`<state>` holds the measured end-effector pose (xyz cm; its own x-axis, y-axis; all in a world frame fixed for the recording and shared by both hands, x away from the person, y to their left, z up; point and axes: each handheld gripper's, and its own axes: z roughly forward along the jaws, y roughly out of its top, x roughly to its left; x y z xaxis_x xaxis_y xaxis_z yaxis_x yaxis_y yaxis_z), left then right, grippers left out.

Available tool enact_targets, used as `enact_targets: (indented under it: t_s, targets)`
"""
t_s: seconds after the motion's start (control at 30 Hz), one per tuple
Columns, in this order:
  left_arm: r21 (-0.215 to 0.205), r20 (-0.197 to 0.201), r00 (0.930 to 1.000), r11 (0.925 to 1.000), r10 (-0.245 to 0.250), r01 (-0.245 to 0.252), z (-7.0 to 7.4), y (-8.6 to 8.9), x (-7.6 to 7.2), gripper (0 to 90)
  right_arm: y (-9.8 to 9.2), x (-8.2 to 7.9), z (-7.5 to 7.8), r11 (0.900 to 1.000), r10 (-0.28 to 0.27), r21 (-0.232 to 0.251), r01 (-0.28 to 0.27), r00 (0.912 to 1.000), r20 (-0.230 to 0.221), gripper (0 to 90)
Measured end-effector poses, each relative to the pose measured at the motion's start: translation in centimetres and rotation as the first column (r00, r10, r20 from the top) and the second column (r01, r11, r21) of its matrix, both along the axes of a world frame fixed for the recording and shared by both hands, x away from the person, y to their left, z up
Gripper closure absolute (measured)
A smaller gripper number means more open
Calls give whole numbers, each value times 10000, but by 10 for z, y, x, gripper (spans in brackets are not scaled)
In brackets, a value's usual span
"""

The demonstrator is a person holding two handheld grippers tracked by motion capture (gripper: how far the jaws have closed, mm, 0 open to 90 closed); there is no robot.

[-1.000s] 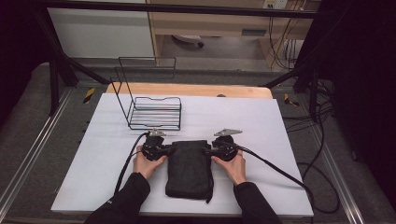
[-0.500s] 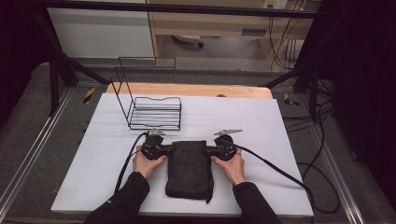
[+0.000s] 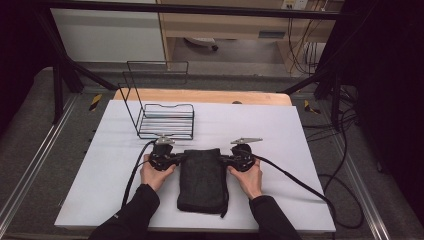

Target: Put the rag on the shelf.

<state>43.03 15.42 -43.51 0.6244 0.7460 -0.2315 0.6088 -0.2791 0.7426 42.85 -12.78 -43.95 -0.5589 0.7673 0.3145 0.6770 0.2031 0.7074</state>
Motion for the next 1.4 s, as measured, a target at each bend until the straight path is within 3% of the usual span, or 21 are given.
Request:
enact_targets:
  t_s: [0.33, 0.6, 0.77, 1.2, 1.4]
  targets:
    - [-115, 796, 9967, 9998, -168, 178, 23, -1, -11, 827, -5, -11, 17, 9993, 24, 371, -50, 9976, 692, 786]
    - [-312, 1211, 9925, 9993, -182, 221, 37, 2, -17, 827, -6, -18, 30, 9983, 34, 570, -115, 9902, 1399, 787]
    - [-611, 1513, 9884, 9979, -123, 218, 49, 6, -22, 828, -9, -22, 41, 9959, -73, 897, -91, 9835, 1806, 788]
    - [-927, 2332, 9724, 9953, -43, 266, 75, 5, -38, 828, -10, -33, 65, 9941, -126, 1071, -172, 9623, 2716, 791]
    - [-1127, 2661, 9639, 9930, -38, 351, 85, 7, -43, 828, -10, -38, 78, 9942, -107, 1047, -241, 9476, 3194, 792]
